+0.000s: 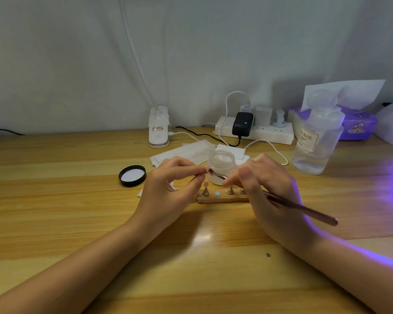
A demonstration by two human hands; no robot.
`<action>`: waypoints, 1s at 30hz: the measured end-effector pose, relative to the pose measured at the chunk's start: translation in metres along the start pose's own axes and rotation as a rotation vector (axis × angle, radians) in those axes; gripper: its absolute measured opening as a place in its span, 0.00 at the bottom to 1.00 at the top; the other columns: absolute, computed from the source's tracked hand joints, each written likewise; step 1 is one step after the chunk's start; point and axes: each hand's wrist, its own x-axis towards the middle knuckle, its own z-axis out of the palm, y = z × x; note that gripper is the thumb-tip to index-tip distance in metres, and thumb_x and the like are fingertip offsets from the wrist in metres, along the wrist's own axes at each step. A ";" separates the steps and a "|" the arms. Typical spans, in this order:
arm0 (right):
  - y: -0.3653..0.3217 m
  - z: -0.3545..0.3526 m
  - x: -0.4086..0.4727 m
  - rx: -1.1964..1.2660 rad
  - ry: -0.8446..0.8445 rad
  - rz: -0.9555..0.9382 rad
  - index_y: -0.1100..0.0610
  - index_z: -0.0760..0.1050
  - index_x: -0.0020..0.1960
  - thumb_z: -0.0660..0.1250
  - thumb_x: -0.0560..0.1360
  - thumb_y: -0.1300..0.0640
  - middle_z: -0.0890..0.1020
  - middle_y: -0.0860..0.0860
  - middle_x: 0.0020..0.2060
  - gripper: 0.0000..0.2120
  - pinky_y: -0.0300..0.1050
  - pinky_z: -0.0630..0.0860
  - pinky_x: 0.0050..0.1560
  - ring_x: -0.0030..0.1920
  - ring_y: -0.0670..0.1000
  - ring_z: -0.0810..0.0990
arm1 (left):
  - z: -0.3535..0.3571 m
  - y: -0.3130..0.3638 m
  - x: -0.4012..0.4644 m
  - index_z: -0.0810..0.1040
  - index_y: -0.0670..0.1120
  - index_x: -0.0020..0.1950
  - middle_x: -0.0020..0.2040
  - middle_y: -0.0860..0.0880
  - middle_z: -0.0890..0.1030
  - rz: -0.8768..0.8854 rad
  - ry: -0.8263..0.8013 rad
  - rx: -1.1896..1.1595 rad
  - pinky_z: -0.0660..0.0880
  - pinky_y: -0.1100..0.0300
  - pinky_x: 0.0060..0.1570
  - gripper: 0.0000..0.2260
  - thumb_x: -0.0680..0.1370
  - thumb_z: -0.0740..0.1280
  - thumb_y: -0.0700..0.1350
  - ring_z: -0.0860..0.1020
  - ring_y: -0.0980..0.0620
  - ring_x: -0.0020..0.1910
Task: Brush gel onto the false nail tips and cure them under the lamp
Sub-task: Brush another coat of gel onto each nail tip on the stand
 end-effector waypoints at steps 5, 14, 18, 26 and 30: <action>0.000 -0.001 -0.001 0.032 0.042 -0.006 0.59 0.79 0.34 0.49 0.80 0.48 0.77 0.45 0.31 0.27 0.54 0.71 0.39 0.35 0.45 0.74 | 0.000 0.001 0.000 0.80 0.49 0.52 0.42 0.49 0.81 0.000 -0.013 -0.006 0.74 0.55 0.47 0.12 0.72 0.70 0.35 0.77 0.50 0.46; 0.003 0.000 -0.001 0.014 0.003 -0.013 0.58 0.80 0.37 0.49 0.80 0.47 0.76 0.39 0.35 0.26 0.52 0.71 0.41 0.38 0.43 0.74 | 0.000 0.001 0.000 0.80 0.48 0.52 0.42 0.49 0.81 -0.017 -0.013 -0.015 0.74 0.55 0.47 0.12 0.72 0.70 0.35 0.77 0.50 0.46; 0.002 0.001 -0.002 0.024 0.045 -0.023 0.58 0.79 0.34 0.49 0.81 0.48 0.78 0.46 0.31 0.27 0.53 0.71 0.41 0.35 0.45 0.74 | 0.000 0.002 0.000 0.80 0.49 0.51 0.42 0.50 0.80 -0.012 -0.014 -0.011 0.74 0.55 0.47 0.12 0.72 0.70 0.35 0.77 0.50 0.46; 0.001 0.000 -0.001 0.009 -0.007 -0.006 0.57 0.79 0.37 0.53 0.79 0.50 0.77 0.41 0.34 0.22 0.51 0.70 0.42 0.37 0.42 0.75 | 0.000 0.001 0.000 0.81 0.47 0.51 0.42 0.49 0.80 -0.006 -0.010 -0.008 0.74 0.53 0.48 0.11 0.71 0.70 0.35 0.77 0.48 0.46; 0.001 -0.001 -0.002 0.006 0.050 -0.013 0.58 0.79 0.33 0.52 0.80 0.51 0.79 0.47 0.29 0.24 0.52 0.69 0.43 0.35 0.43 0.74 | -0.001 0.000 0.000 0.82 0.48 0.49 0.42 0.50 0.80 0.004 -0.021 -0.007 0.74 0.54 0.48 0.10 0.72 0.70 0.36 0.77 0.49 0.47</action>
